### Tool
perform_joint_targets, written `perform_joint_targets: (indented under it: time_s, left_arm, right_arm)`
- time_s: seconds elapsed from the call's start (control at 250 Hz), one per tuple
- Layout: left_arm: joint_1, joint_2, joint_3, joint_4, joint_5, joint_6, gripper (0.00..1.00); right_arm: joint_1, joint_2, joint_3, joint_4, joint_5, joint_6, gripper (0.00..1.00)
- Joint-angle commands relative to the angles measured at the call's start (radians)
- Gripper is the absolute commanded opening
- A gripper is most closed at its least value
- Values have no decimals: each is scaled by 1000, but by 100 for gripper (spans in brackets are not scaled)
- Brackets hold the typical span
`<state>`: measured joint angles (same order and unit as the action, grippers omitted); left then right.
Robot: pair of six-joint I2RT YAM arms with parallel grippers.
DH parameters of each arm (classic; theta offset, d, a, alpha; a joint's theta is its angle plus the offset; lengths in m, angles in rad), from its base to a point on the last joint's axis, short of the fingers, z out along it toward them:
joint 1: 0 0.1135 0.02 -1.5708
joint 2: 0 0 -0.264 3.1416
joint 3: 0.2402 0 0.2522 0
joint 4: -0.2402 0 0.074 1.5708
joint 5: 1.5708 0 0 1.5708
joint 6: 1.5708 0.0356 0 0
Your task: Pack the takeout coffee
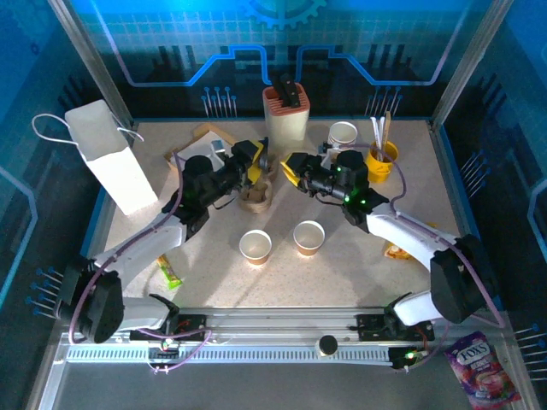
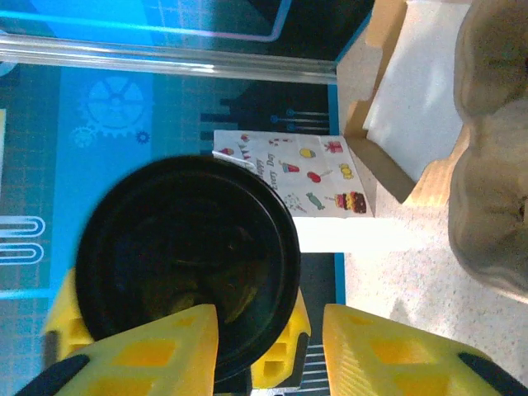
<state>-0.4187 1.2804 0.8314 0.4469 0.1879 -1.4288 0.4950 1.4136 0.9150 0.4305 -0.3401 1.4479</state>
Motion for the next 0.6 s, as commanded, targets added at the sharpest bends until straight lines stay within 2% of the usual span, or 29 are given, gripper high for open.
perform_joint_targets:
  time_s: [0.0, 0.128, 0.216, 0.28, 0.424, 0.595]
  left_arm:
    - [11, -103, -25, -187, -1, 228, 69]
    - [8, -215, -33, -456, -25, 490, 69]
    - [-3, -292, -53, -603, -62, 624, 67]
    - [-23, -343, -68, -679, -97, 697, 67]
    - [-80, -420, -79, -819, -168, 838, 65]
    - [-163, -430, -69, -914, -241, 959, 64]
  right_arm:
    - [-40, -46, 3, -110, 12, -131, 44]
    - [-71, -74, 64, -345, -5, -358, 50]
    - [-72, -83, 135, -562, 19, -542, 54]
    - [-71, -92, 162, -653, 30, -623, 56]
    - [-72, -124, 174, -768, 36, -720, 59]
    - [-64, -149, 198, -884, 48, -800, 60]
